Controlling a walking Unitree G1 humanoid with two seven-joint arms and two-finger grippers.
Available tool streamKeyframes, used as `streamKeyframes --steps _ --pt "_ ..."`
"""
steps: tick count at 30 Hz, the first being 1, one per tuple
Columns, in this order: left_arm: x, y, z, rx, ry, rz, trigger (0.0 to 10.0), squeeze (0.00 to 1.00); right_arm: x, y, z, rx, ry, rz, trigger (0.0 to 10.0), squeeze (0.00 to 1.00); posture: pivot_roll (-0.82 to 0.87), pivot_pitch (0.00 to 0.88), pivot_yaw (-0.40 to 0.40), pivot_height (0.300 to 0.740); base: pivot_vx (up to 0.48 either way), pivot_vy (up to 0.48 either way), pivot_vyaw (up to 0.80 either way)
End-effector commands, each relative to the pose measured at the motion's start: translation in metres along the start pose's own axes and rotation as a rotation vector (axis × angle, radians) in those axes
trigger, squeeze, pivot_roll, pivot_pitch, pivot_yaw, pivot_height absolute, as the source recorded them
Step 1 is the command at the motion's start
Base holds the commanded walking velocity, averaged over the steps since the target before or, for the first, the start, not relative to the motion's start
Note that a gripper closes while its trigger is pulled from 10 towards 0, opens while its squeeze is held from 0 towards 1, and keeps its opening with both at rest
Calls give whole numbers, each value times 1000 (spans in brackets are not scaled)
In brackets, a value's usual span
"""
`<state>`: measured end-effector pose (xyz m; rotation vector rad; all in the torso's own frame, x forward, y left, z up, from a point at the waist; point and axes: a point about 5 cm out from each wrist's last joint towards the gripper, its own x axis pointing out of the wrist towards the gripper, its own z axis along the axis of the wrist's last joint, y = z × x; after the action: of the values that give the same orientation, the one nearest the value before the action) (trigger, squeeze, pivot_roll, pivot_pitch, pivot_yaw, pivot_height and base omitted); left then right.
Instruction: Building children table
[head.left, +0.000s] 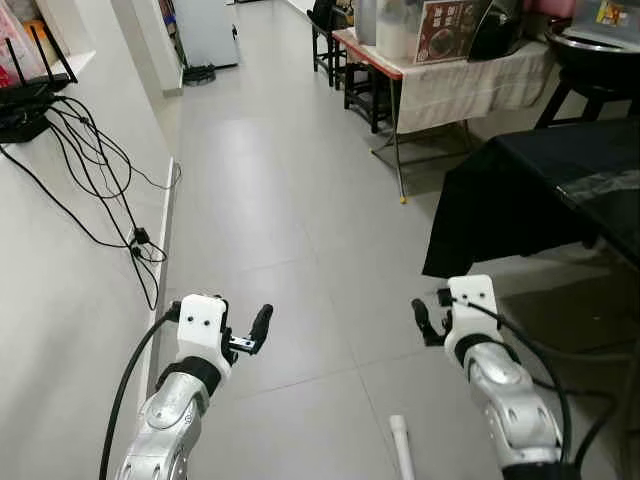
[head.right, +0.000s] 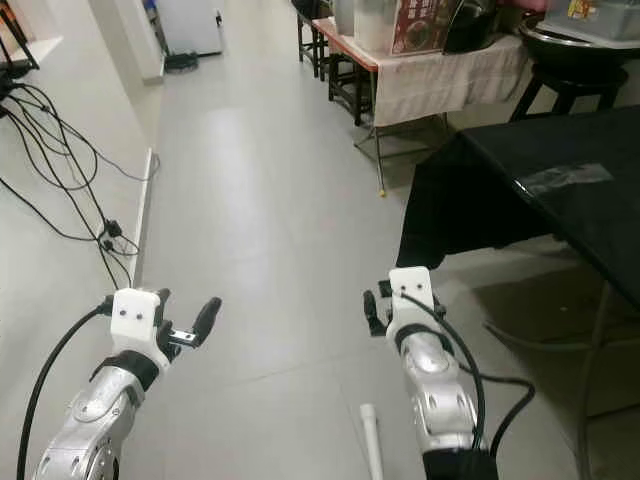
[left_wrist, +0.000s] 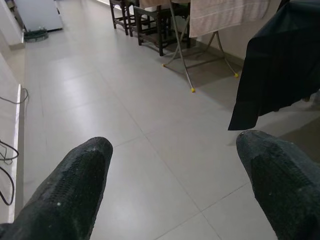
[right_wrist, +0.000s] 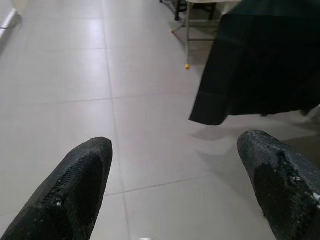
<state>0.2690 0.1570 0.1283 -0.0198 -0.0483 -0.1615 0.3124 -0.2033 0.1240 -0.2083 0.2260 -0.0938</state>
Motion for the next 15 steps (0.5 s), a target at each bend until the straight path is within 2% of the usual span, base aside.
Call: streamKeyframes --steps 1,2,4,6,9,15 --pt "-4 5 -5 -7 25 17 10000 0 2 -2 -9 -32 54 -19 10000 0 20 93 40 695 0 0 0" --pt "-4 5 -5 -7 25 17 10000 0 2 -2 -9 -32 54 -19 10000 0 20 93 40 695 0 0 0" --pt "-6 6 -6 -24 32 7 10000 0 9 -18 -12 -86 97 -68 10000 0 25 103 39 685 0 0 0" --pt "-6 6 -6 -24 32 7 10000 0 9 -18 -12 -86 97 -68 10000 0 25 103 39 685 0 0 0" --pt "-9 4 -5 -53 43 -57 10000 0 19 -33 -10 -133 138 -96 10000 0 28 132 33 670 0 0 0" --pt "-15 4 0 -50 50 -131 10000 0 28 -37 -6 -143 161 -101 10000 0 42 174 24 650 0 0 0"
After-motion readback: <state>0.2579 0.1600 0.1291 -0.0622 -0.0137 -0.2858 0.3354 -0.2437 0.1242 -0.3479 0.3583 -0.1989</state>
